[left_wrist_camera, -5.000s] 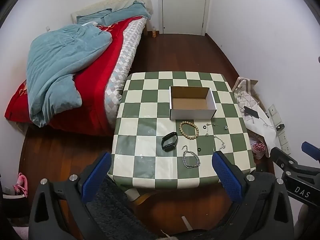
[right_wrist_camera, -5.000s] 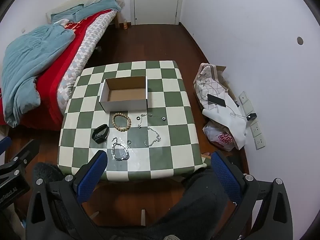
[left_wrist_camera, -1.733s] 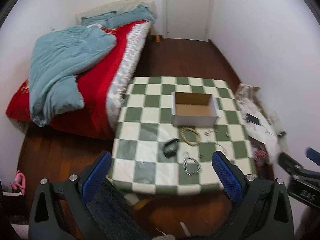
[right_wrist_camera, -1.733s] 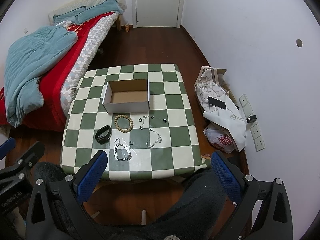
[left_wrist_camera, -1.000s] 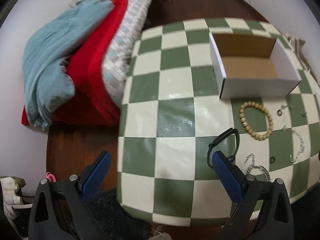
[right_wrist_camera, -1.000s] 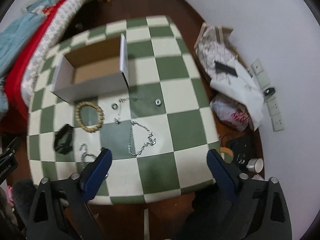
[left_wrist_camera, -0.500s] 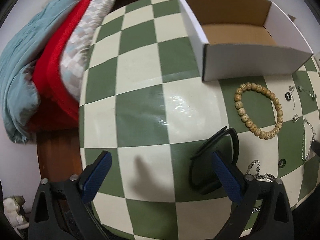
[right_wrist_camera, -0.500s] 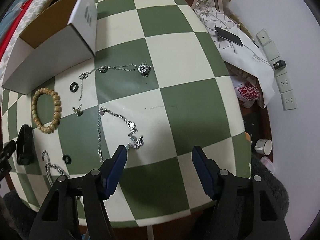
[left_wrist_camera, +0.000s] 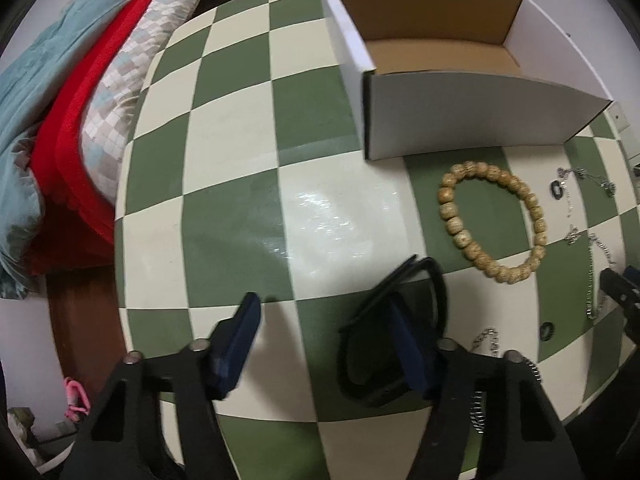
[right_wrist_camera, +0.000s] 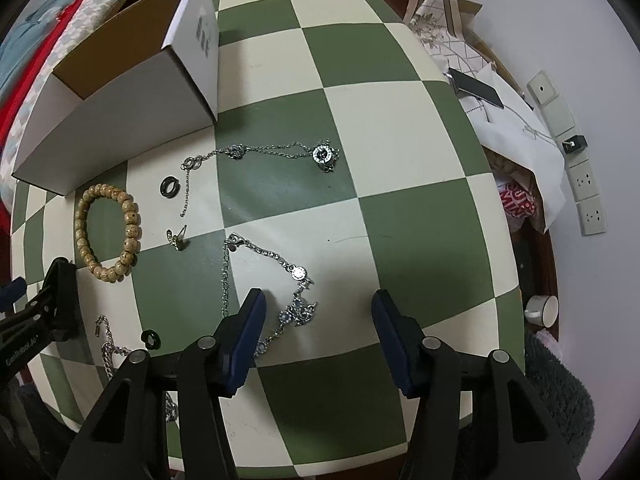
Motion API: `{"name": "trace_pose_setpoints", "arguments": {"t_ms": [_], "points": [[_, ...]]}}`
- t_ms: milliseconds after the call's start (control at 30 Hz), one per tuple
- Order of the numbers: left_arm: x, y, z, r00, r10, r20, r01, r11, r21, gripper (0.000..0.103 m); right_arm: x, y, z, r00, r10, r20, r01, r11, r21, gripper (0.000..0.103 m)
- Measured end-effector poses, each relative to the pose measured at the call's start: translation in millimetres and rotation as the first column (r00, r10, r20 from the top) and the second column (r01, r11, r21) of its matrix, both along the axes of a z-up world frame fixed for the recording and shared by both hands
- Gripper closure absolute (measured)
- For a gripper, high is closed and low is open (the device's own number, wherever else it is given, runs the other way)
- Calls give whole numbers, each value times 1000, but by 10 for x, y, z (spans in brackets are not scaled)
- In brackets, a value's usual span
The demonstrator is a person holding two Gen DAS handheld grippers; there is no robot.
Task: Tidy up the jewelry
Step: 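Grasp the black fitness band with the left gripper while the right gripper grasps a silver chain necklace, then carry the black band and silver necklace over the white box with both grippers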
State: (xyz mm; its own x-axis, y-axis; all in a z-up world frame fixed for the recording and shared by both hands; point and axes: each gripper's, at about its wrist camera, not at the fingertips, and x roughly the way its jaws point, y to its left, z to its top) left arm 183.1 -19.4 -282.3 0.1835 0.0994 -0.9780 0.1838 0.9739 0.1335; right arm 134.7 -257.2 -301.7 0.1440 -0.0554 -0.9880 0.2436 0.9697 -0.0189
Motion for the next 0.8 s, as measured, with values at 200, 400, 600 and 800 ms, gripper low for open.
{"name": "trace_pose_setpoints", "arguments": {"t_ms": [200,400,600,800], "points": [[-36,-69,13,1000,-13,12,14,999,-35,89,6,60,18,999,29,22,-29,1000,-6,69],[-88,-80,37,999,8,31,-7,1000,-16,97,9,123,37,999,40,34,-40,999,-17,92],[-186,-99,200,997,25,68,-24,1000,-14,99,-37,215,105,997,63,53,-62,998,-24,92],[-271,-76,411,993,43,106,-39,999,-36,99,-100,345,333,990,94,104,-91,995,-32,92]]}}
